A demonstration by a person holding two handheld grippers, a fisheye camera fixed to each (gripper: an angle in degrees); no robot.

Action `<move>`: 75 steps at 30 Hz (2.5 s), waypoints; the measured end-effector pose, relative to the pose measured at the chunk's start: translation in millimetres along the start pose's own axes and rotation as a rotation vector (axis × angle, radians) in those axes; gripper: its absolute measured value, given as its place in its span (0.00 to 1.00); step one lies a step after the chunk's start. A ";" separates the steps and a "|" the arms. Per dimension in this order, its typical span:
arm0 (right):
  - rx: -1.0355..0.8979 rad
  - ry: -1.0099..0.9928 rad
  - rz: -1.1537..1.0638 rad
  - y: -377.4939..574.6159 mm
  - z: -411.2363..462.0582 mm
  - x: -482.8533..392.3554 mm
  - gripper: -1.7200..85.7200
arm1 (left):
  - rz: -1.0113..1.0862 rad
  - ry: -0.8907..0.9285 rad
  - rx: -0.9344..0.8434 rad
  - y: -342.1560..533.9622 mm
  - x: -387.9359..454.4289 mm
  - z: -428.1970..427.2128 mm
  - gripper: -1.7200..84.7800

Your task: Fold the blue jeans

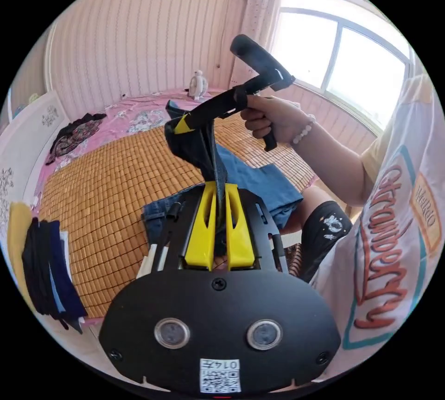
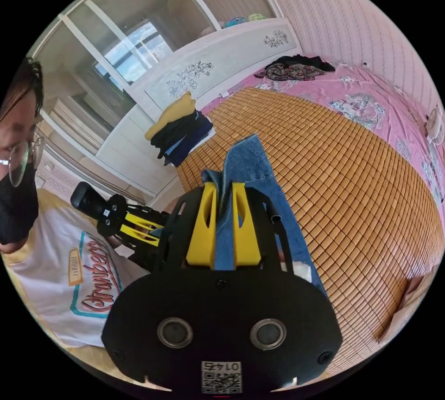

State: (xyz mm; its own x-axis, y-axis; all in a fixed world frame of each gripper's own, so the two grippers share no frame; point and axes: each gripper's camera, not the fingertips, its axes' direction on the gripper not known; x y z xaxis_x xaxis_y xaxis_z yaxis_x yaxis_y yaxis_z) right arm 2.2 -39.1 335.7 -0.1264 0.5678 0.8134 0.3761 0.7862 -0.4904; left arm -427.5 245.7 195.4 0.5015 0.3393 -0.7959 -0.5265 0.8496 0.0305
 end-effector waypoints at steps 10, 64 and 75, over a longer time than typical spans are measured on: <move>-0.155 -0.036 0.150 41.4 98.9 63.1 0.17 | -0.532 0.157 -0.161 70.4 -111.6 44.8 0.09; -0.140 0.065 -0.179 15.6 76.0 91.8 0.02 | -0.217 -0.207 -0.317 -29.6 -0.4 103.7 0.02; -0.301 0.108 0.132 -29.1 148.8 116.8 0.02 | -0.345 -0.247 -0.426 -17.5 -21.4 164.6 0.03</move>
State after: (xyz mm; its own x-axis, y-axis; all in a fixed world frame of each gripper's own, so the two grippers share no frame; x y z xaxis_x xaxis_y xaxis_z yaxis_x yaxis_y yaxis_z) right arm -160.1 40.7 398.4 0.0334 0.6179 0.7856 0.6390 0.5912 -0.4922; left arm -316.0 290.0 311.3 0.8101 0.1999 -0.5511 -0.5081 0.7084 -0.4899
